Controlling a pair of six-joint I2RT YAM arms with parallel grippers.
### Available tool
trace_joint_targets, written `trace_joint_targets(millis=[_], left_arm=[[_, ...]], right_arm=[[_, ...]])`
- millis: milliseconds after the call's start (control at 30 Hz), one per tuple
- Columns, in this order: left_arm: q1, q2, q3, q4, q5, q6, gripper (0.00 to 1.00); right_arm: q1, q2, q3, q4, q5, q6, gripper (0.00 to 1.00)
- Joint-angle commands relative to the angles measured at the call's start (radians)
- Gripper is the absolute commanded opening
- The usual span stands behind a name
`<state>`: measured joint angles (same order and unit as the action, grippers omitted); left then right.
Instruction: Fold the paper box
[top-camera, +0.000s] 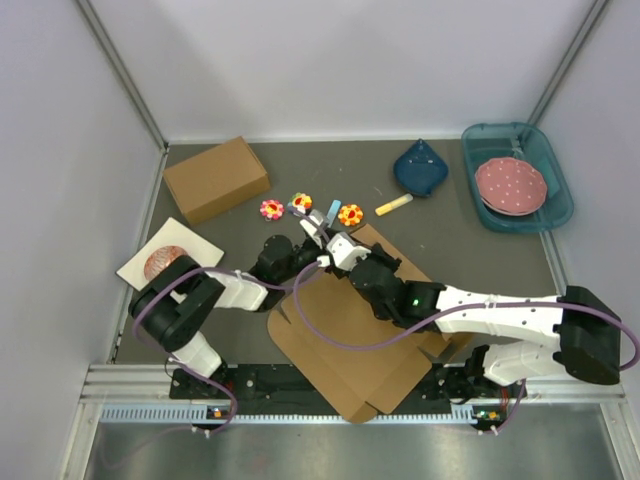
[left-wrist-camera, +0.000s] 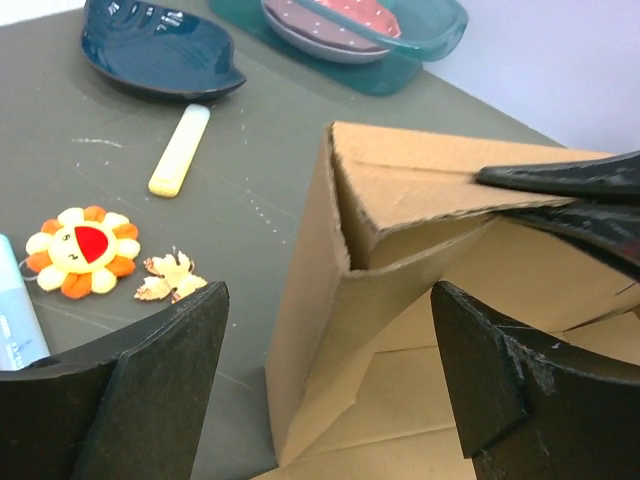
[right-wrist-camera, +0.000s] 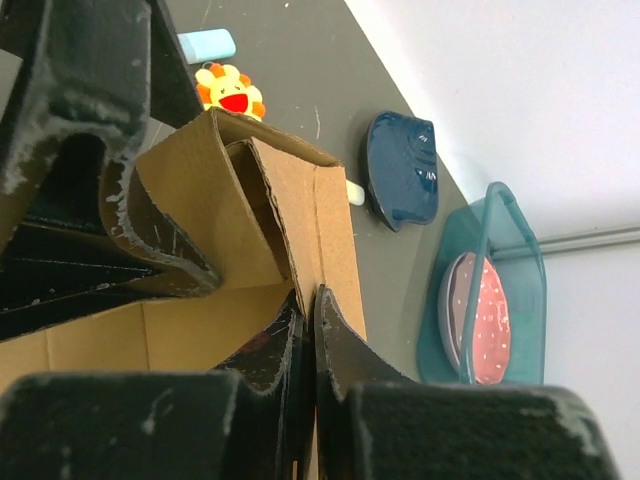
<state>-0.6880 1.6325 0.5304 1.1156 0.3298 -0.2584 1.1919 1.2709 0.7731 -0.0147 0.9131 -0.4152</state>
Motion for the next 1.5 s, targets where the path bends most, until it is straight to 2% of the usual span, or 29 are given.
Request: trace_joint_targets(millis=[0,100,200,233,333,367,433,467,567,733,1033,1467], left_arm=[[0.016,-0.088,0.085,0.555,-0.032,-0.018,0.87],[0.019,-0.068,0.098,0.555,-0.006,-0.009,0.85],[0.021,-0.033,0.111,0.553,0.011,-0.005,0.77],[0.021,-0.025,0.111,0.555,0.011,-0.004,0.7],[0.019,-0.005,0.108,0.555,0.015,0.002,0.61],[0.021,0.0,0.102,0.555,0.014,0.005,0.61],[0.019,-0.002,0.091,0.553,0.0,0.01,0.66],[0.021,-0.013,0.08,0.553,-0.005,0.008,0.75],[0.019,-0.049,0.062,0.553,-0.02,0.01,0.83],[0.027,-0.118,0.03,0.553,-0.015,0.044,0.86],[0.059,-0.195,-0.158,0.553,-0.083,0.079,0.9],[0.059,-0.345,-0.168,0.555,-0.064,0.038,0.92]], right_arm=[[0.026,0.041,-0.035,-0.106,-0.304,0.148,0.0],[0.026,0.044,-0.032,-0.111,-0.307,0.151,0.0],[0.026,0.045,-0.029,-0.114,-0.312,0.154,0.0],[0.025,0.045,-0.026,-0.116,-0.313,0.154,0.0],[0.026,0.045,-0.026,-0.123,-0.318,0.158,0.0],[0.025,0.045,-0.028,-0.12,-0.315,0.156,0.0],[0.025,0.042,-0.026,-0.122,-0.316,0.154,0.0],[0.025,0.042,-0.026,-0.122,-0.316,0.154,0.0],[0.025,0.047,-0.024,-0.123,-0.313,0.151,0.0],[0.025,0.044,-0.023,-0.122,-0.307,0.145,0.0],[0.025,0.033,-0.04,-0.12,-0.298,0.141,0.0],[0.026,0.048,-0.037,-0.11,-0.293,0.142,0.0]])
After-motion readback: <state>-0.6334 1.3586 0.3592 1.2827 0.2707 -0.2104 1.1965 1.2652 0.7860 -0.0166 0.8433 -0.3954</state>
